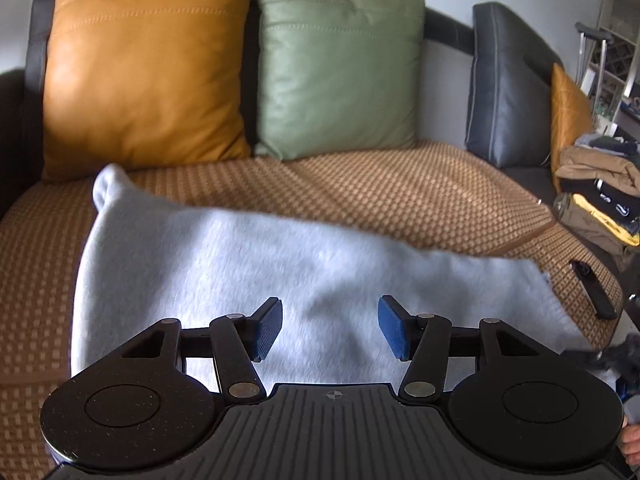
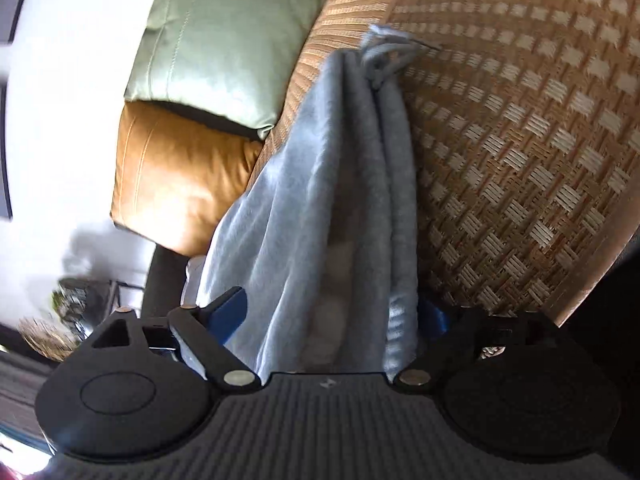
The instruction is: Fold clothes
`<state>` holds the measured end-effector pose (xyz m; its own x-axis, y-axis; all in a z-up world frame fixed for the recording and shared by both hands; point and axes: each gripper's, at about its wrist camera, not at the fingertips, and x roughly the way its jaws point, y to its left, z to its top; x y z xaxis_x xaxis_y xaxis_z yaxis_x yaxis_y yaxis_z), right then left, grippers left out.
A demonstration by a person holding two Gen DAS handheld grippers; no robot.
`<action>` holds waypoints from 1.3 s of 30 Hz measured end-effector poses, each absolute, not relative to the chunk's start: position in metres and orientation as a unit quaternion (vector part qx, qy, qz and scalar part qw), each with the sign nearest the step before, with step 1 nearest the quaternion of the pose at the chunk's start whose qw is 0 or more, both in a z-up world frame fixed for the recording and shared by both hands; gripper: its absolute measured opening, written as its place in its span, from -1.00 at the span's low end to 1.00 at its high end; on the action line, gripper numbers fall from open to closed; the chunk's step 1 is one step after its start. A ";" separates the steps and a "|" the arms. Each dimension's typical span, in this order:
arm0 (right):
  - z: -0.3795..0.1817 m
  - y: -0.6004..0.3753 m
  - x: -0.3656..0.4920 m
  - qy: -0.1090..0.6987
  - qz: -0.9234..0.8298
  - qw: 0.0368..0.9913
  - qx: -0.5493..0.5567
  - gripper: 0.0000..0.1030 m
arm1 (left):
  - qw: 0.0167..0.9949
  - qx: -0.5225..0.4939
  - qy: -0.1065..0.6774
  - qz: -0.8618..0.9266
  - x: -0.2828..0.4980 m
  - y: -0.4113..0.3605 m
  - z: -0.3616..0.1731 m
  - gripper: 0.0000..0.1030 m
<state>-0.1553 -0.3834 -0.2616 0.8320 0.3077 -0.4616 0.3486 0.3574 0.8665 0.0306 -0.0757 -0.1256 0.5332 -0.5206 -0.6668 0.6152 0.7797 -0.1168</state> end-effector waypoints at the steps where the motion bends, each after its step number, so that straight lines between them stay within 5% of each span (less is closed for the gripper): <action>1: -0.263 -0.383 -0.157 0.286 -0.017 0.772 0.568 0.54 | 0.873 0.087 0.357 -0.321 0.030 -0.080 -0.130 0.32; 7: -0.257 -0.374 -0.150 0.297 -0.038 0.793 0.531 0.48 | 0.875 0.185 0.339 -0.292 0.023 -0.099 -0.159 0.27; 10: -0.253 -0.379 -0.144 0.315 -0.038 0.788 0.528 -0.20 | 0.886 0.178 0.319 -0.286 0.014 -0.095 -0.164 0.26; 13: -0.238 -0.399 -0.143 0.309 0.004 0.760 0.572 -0.46 | 0.893 0.167 0.301 -0.290 0.008 -0.087 -0.166 0.24; 25: -0.047 -0.317 -0.034 0.332 0.140 0.880 0.309 -0.48 | 0.917 0.043 0.265 -0.295 -0.001 -0.043 -0.176 0.18; 39: -0.019 -0.122 0.065 0.433 0.241 0.868 0.020 -0.47 | 0.920 -0.065 0.255 -0.291 -0.005 0.015 -0.179 0.12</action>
